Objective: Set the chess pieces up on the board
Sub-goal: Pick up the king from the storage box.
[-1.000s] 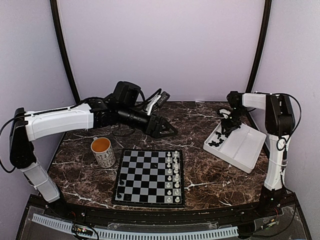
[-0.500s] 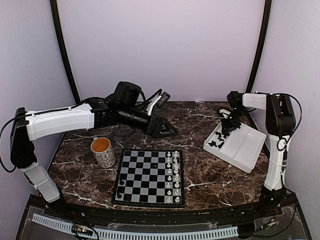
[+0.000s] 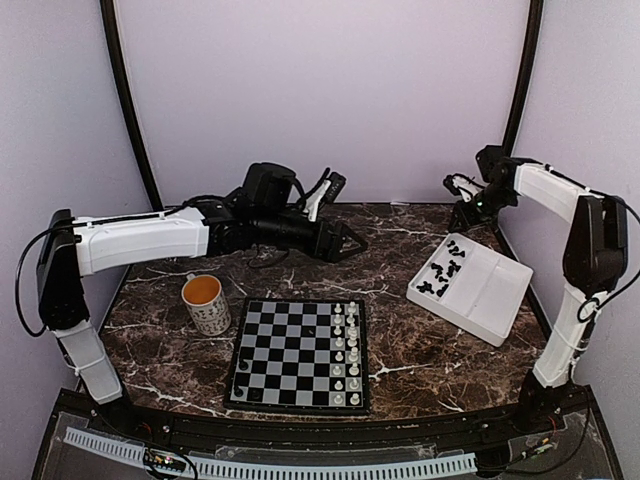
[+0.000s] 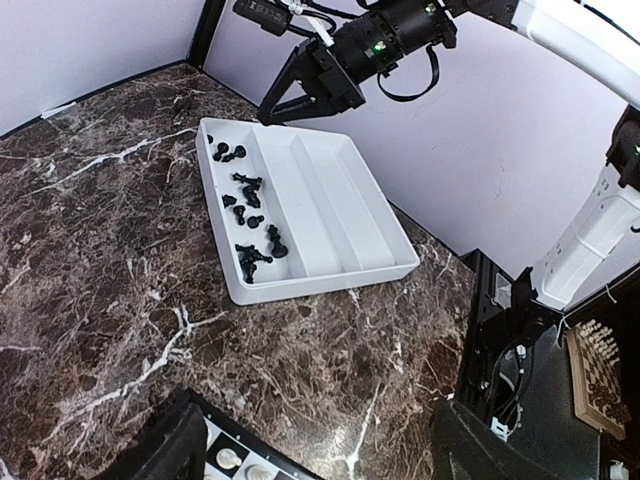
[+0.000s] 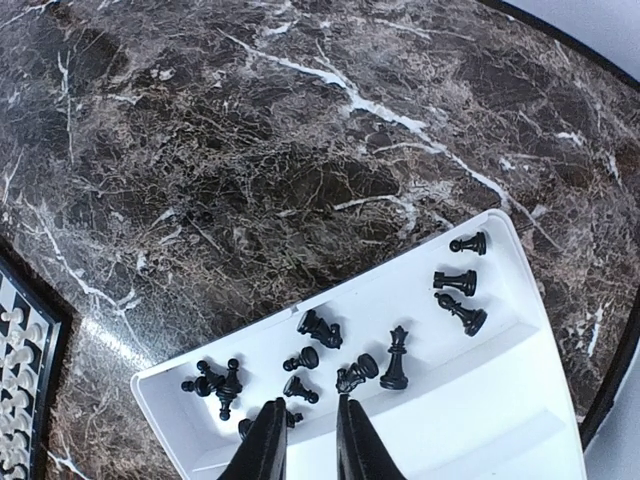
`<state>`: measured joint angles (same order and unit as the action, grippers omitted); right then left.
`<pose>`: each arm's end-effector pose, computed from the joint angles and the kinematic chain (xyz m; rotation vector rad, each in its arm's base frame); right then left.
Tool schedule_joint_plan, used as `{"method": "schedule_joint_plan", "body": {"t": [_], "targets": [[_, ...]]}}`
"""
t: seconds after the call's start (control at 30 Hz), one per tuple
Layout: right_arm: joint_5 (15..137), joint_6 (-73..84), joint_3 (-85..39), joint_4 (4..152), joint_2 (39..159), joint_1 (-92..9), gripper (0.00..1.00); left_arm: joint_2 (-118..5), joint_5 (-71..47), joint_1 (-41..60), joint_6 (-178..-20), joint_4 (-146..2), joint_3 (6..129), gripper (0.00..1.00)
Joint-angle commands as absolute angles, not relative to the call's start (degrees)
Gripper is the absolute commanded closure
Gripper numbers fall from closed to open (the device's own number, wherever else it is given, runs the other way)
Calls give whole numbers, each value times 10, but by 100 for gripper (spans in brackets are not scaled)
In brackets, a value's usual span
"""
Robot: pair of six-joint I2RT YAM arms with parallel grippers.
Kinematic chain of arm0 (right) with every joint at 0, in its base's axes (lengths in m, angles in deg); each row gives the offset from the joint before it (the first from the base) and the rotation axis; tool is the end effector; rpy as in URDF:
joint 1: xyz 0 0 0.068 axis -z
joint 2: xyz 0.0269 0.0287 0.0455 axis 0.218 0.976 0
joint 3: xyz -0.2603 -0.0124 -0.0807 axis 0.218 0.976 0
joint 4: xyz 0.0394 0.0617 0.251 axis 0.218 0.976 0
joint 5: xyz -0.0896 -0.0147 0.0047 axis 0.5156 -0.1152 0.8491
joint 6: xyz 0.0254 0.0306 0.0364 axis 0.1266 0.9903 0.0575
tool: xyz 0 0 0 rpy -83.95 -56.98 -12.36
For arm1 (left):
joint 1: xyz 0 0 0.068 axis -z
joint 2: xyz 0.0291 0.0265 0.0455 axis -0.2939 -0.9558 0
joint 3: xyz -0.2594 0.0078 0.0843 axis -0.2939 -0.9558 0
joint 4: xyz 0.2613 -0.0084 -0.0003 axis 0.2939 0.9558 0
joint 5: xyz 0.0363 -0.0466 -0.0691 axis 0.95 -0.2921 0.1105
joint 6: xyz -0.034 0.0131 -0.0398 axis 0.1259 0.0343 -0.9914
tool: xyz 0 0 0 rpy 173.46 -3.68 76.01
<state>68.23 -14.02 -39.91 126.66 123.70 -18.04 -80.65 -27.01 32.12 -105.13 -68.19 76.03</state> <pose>0.3922 0.0470 0.2738 -0.5054 2.5789 0.3154 0.2601 -0.3227 0.3167 0.8369 1.8971 -1.1406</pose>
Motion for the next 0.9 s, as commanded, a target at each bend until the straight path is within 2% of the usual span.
{"method": "schedule_joint_plan", "body": {"t": [0.0,0.17,0.47,0.7,0.87], "targets": [[709,-272,-392,1308,1249,-177,81,-831,-254,335,-1058,-727,802,21],[804,-431,-395,1296,1258,-184,81,-831,-258,346,-1047,-733,802,21],[930,-583,-427,1300,1332,-239,76,-798,-264,350,-1031,-727,762,21],[954,-624,-503,1362,1398,-259,72,-766,-253,350,-1011,-722,728,21],[925,-653,-472,1401,1384,-292,69,-754,-254,350,-1005,-728,709,21]]}}
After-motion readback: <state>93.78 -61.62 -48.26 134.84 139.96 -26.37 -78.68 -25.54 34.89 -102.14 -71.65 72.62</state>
